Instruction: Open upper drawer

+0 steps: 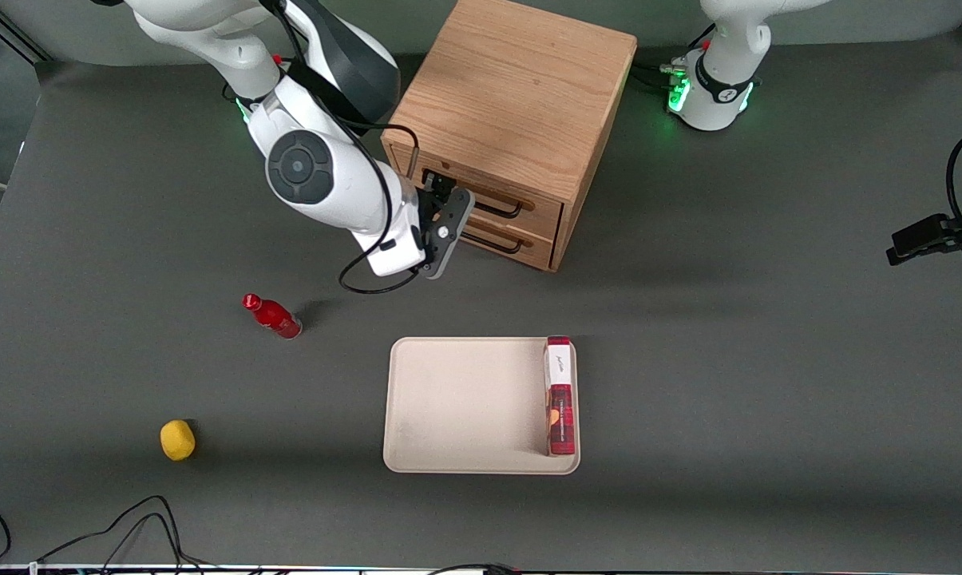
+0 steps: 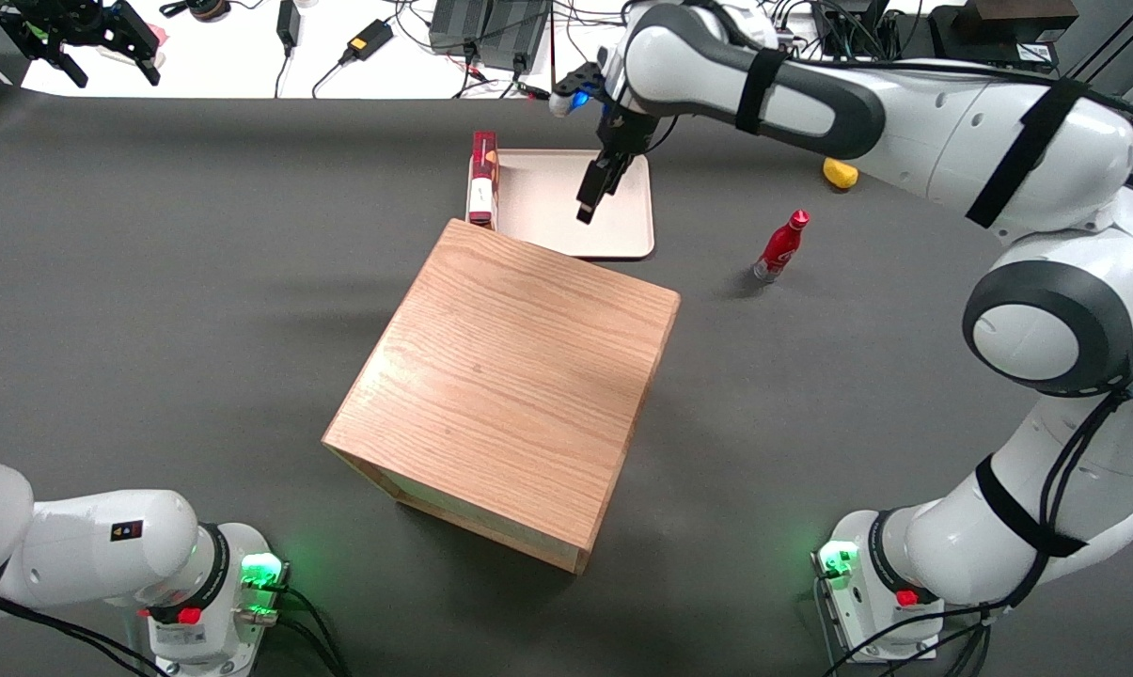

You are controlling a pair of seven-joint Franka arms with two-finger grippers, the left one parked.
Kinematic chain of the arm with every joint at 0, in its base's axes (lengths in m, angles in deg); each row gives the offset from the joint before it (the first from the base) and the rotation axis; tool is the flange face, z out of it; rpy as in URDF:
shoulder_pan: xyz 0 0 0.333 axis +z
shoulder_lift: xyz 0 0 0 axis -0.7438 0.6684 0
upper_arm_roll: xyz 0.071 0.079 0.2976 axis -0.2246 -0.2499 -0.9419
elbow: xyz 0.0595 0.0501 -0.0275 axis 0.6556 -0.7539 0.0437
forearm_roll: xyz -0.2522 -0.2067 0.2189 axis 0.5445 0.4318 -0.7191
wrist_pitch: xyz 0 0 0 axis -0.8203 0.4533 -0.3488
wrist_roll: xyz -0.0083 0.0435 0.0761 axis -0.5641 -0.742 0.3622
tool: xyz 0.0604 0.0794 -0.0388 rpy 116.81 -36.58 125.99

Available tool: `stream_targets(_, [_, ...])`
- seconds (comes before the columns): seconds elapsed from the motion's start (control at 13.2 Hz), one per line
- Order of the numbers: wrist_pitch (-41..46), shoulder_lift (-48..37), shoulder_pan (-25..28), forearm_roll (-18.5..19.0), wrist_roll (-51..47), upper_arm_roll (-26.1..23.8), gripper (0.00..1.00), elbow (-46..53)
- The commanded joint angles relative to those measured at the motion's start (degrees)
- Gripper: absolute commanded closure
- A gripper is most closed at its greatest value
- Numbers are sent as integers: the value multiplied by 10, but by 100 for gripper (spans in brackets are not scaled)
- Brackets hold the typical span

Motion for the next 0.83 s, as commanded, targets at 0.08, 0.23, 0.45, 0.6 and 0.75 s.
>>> stream_targets(0.08, [-18,7,21,-3,-19,2,0,-11])
stream_targets(0.23, [-24,7,26,-3,-19,2,0,-21])
stream_targets(0.45, [-27,6,33,3,-22,2,0,-34])
stream_targets(0.6, [-27,5,37,5,-22,1,0,-37])
stream_targets(0.75, [-27,6,38,5,-22,1,0,-39])
